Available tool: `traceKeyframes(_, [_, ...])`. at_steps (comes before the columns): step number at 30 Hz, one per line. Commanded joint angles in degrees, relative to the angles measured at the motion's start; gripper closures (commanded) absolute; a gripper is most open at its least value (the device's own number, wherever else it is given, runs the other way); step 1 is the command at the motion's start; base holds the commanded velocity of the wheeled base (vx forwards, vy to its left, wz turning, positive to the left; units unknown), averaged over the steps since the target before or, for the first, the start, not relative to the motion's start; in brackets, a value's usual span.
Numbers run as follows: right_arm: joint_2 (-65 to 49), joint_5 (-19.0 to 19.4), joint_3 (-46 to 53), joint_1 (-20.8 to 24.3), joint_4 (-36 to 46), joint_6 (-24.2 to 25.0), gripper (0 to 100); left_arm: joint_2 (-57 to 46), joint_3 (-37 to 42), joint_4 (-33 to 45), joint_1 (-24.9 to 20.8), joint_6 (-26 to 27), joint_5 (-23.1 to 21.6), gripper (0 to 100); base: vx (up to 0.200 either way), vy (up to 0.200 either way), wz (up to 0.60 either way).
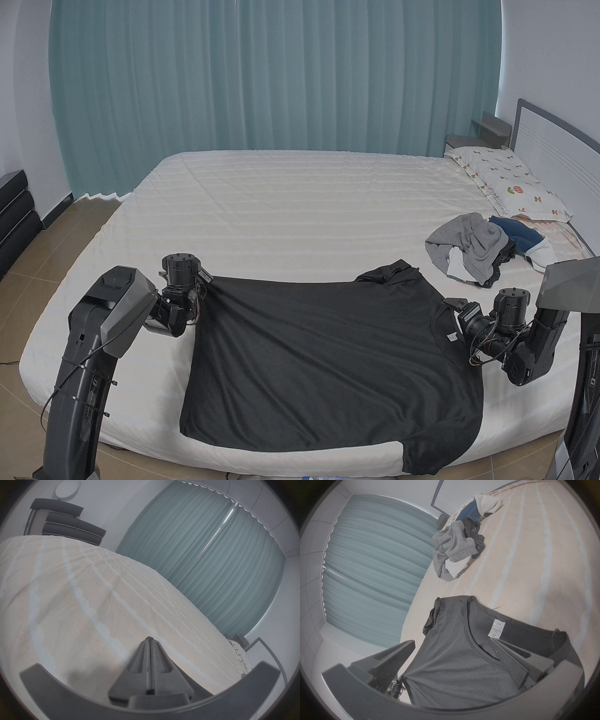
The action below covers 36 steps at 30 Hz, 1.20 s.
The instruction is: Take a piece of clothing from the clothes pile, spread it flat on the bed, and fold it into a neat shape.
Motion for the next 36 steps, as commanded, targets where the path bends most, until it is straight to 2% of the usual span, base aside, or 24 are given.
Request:
traceKeyframes(1, [0.1,0.0,0.0,0.1,0.0,0.0,0,-0.5,1.5,-0.4,-0.5,-0.3,0.1,0,0.0,0.0,0.0])
traceKeyframes(6, [-0.2,0.1,-0.4,0.3,0.1,0.1,0,-3.0,5.1,-0.6,-0.8,-2.3,0.4,0,0.0,0.0,0.0])
traceKeyframes(8, [-0.4,0.2,-0.4,0.3,0.1,0.1,0,-7.3,8.9,-0.7,-0.5,-6.8,1.0,0,0.0,0.0,0.0])
traceKeyframes(10, [-0.4,0.2,-0.5,0.3,0.1,0.1,0,-7.8,9.4,-0.8,-0.5,-7.3,1.0,0,0.0,0.0,0.0])
traceKeyframes(11, [-0.5,0.4,-1.4,0.3,0.5,0.1,0,-12.6,13.2,-1.3,0.4,-9.9,0.4,0,0.0,0.0,0.0])
traceKeyframes(15, [-1.5,-0.1,-5.4,2.1,3.9,-0.2,0,-16.6,16.9,-1.3,0.4,-10.1,-0.5,0,0.0,0.0,0.0])
traceKeyframes(20, [-4.5,-0.2,-17.1,3.5,21.3,-0.5,0,-22.8,26.7,-1.7,-0.2,-9.8,-0.9,0,0.0,0.0,0.0])
traceKeyframes(23, [-4.1,-0.3,-22.2,4.2,26.3,-1.0,0,-26.3,32.6,-3.6,-0.2,-10.2,-3.2,0,0.0,0.0,0.0])
traceKeyframes(25, [-1.5,-0.1,-28.1,5.3,29.3,-2.7,0,-30.6,42.4,-8.0,-0.2,-10.1,-7.0,0,0.0,0.0,0.0])
traceKeyframes(29, [3.1,0.0,-38.9,6.5,34.9,-5.2,0,-33.9,54.9,-16.9,-1.5,-10.2,-11.5,0,0.0,0.0,0.0])
traceKeyframes(32, [5.7,0.4,-48.2,7.3,43.7,-5.0,0,-34.1,62.6,-22.5,-3.4,-10.2,-12.8,0,0.0,0.0,0.0])
traceKeyframes(36, [11.8,-0.8,-58.3,8.6,50.3,-5.8,0,-32.8,67.5,-27.7,-4.9,-11.9,-12.9,0,0.0,0.0,0.0])
